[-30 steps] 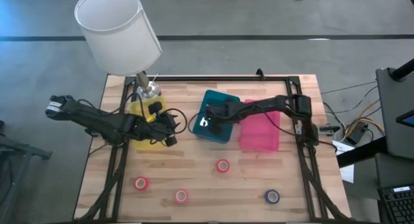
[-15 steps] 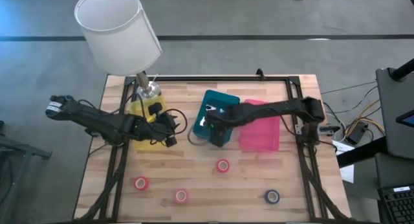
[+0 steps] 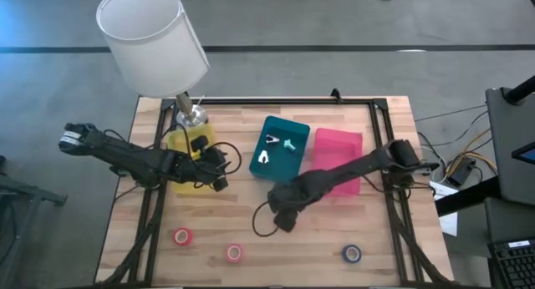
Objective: Pick and place Stapler, Stapler remover, tape
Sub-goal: Put the right orange tape into the pink bin
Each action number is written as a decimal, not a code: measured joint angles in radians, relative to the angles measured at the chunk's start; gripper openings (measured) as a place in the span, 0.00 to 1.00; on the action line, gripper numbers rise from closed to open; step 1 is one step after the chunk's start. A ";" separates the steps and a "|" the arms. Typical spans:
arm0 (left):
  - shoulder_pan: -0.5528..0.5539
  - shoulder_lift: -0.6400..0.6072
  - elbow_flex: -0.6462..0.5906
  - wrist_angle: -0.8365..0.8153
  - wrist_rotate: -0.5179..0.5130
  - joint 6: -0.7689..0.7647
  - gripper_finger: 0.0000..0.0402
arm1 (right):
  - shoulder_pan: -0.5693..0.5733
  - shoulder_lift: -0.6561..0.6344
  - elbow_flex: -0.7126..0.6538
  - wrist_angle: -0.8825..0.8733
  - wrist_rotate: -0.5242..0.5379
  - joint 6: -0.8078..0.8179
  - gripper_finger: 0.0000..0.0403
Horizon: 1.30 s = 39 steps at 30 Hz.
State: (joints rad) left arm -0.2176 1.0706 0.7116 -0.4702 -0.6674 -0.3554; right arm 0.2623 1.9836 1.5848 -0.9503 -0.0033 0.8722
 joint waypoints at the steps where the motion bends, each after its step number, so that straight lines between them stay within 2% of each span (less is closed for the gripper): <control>1: 0.000 0.000 0.000 0.000 0.011 0.002 0.37 | -0.005 0.013 0.000 0.000 -0.002 0.008 0.38; 9: 0.000 0.000 0.000 0.013 0.187 0.098 0.37 | -0.017 0.069 -0.002 0.004 -0.075 0.057 0.38; 30: 0.004 0.000 0.000 0.185 0.188 0.407 0.37 | -0.020 0.136 -0.003 0.003 -0.042 0.025 0.38; 39: 0.008 0.000 0.000 0.207 0.188 0.435 0.37 | -0.017 0.122 0.011 -0.005 -0.043 0.010 0.35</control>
State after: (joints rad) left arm -0.2093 1.0710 0.7116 -0.2635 -0.4797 0.0792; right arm 0.2449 2.1052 1.5959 -0.9554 -0.0460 0.8823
